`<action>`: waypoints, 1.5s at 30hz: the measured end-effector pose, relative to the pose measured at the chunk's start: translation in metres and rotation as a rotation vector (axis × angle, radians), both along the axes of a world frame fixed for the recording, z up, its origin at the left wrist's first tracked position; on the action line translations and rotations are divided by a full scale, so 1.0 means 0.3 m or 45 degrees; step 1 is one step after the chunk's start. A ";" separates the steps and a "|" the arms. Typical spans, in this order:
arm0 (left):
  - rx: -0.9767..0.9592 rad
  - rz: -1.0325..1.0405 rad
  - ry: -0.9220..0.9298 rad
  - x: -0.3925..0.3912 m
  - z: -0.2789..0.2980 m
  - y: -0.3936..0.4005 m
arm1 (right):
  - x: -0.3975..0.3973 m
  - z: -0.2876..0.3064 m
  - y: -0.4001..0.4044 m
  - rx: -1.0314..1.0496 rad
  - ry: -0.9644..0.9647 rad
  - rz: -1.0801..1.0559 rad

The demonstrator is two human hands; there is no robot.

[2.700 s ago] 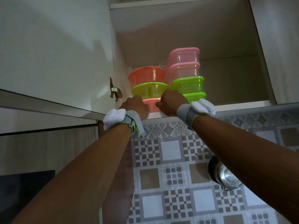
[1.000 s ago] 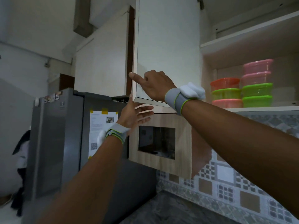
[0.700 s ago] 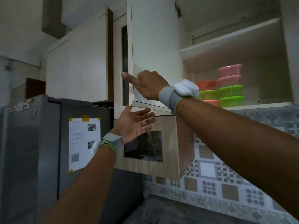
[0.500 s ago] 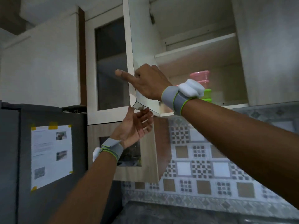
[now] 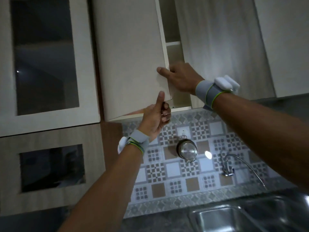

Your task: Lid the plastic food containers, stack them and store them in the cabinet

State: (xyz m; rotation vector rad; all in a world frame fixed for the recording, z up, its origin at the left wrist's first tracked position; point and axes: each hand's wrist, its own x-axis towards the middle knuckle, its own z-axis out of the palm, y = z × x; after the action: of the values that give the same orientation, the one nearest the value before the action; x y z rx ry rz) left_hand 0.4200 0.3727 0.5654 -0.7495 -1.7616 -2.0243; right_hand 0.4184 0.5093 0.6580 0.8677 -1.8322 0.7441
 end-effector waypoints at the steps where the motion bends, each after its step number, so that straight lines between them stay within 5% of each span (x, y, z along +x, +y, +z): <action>1: -0.024 0.056 0.008 -0.041 -0.001 0.031 | -0.045 -0.005 0.029 -0.014 -0.012 -0.023; 16: -0.439 0.483 -0.049 -0.702 0.054 0.215 | -0.796 0.002 0.234 -0.066 -0.322 -0.008; 23: -0.496 0.622 -0.235 -0.968 0.038 0.229 | -1.072 0.000 0.213 -0.148 -0.290 -0.343; 30: -0.567 0.670 -0.441 -1.117 0.024 0.194 | -1.194 0.028 0.157 -0.260 -0.139 -0.632; 45: -0.722 0.773 -0.335 -1.184 0.034 0.113 | -1.215 -0.007 0.090 -0.247 -0.048 -0.610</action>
State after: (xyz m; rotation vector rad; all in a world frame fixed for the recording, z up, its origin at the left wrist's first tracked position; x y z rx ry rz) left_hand 0.0646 0.4066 0.5756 -0.0396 -2.3829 -1.2709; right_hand 0.0539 0.5363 0.6559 0.2714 -1.8644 0.6170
